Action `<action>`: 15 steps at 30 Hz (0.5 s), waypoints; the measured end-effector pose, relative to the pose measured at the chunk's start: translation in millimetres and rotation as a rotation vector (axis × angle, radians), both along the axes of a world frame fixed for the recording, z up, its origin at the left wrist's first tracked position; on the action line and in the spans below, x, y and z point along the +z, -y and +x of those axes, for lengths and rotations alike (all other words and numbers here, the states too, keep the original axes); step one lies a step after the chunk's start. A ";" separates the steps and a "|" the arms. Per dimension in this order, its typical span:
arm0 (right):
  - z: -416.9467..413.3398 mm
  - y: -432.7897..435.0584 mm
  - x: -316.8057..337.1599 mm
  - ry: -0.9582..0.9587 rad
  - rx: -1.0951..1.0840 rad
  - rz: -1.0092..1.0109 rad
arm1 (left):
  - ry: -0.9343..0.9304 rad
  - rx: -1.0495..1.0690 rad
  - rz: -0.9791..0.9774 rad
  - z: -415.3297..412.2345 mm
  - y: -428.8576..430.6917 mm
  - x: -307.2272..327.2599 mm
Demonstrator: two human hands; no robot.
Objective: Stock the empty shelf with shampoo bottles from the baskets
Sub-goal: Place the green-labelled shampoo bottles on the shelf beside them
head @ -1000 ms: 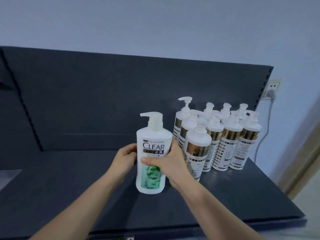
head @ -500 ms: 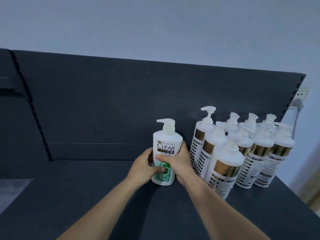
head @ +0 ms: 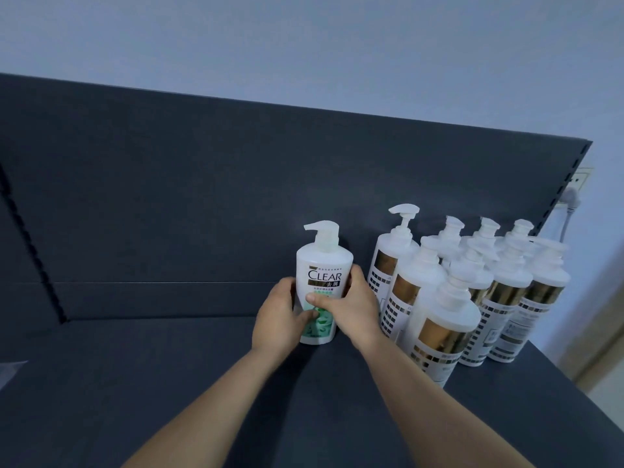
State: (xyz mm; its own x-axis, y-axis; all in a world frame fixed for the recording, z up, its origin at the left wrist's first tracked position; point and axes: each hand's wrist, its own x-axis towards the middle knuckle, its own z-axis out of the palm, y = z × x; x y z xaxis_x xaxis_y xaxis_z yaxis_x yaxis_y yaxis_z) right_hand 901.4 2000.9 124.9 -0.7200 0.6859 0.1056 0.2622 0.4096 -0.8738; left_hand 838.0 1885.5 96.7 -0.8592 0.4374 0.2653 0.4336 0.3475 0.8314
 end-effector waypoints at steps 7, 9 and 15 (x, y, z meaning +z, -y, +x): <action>-3.0 -4.2 -2.7 -0.005 0.002 0.024 | -0.035 0.004 -0.041 -9.9 -6.8 -2.3; -6.1 -4.6 -4.2 -0.010 0.009 0.017 | -0.041 -0.003 -0.070 -12.4 -7.2 -2.6; -9.3 -1.4 -1.7 0.027 -0.015 0.045 | -0.048 -0.058 -0.134 -18.8 -4.4 -1.9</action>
State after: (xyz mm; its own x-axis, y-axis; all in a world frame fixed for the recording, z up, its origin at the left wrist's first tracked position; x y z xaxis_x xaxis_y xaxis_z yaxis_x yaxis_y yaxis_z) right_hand 892.1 2002.3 123.2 -0.7123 0.6919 0.1178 0.2917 0.4444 -0.8470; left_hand 819.2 1889.9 94.8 -0.8192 0.5204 0.2411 0.4941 0.4269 0.7574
